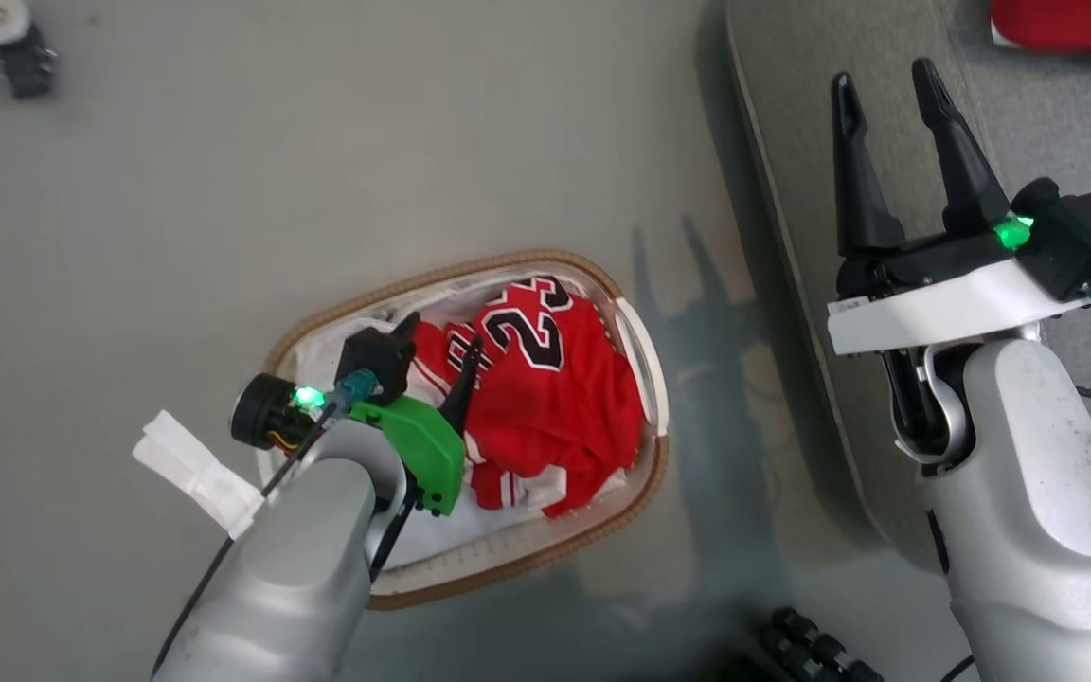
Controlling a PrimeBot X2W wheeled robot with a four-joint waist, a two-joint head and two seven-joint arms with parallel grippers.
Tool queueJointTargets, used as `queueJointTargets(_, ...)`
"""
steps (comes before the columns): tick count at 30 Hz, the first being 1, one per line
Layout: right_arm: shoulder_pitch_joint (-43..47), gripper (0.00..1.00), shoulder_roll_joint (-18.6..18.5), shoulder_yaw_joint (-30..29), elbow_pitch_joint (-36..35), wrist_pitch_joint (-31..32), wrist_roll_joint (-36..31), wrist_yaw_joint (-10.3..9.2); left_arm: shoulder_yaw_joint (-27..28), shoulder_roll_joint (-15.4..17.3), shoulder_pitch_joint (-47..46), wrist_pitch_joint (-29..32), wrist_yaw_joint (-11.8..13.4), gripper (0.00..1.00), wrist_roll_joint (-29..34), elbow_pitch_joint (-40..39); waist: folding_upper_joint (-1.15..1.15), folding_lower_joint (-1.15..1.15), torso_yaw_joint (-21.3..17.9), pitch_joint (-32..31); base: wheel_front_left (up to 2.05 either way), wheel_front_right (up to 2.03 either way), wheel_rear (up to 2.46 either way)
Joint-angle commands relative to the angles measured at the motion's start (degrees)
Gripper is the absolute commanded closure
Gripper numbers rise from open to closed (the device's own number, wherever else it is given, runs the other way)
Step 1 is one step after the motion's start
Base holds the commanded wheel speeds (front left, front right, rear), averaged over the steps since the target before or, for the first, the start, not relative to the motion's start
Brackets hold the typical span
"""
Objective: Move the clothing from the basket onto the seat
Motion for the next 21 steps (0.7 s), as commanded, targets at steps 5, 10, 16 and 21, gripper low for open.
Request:
queueJointTargets(5,-2.3,0.00,0.2,1.3,-2.6,0.0,2.5,-0.06,-3.0,1.8,-4.8,0.0,-0.1,0.00,-2.3,3.7,0.09,0.00,-8.3,12.2,0.00,0.00,0.00)
queueJointTargets(10,-2.6,0.00,0.2,1.8,-4.2,0.0,3.2,-0.06,-6.3,2.2,-7.6,0.0,-0.1,0.00,-5.0,5.8,0.09,0.00,-9.1,15.0,0.00,0.00,0.00)
queueJointTargets(16,-1.4,0.00,0.2,0.9,-4.8,0.0,2.5,-0.06,-11.3,1.6,-9.8,0.9,-0.1,0.00,-9.1,8.3,0.09,0.00,-8.5,16.5,0.00,0.00,0.00)
queueJointTargets(21,-1.0,0.00,0.2,0.2,-4.8,0.0,2.4,-0.06,-15.9,2.0,-11.2,2.6,-0.1,0.00,-12.8,9.2,0.09,0.00,-8.0,17.1,0.00,0.00,0.00)
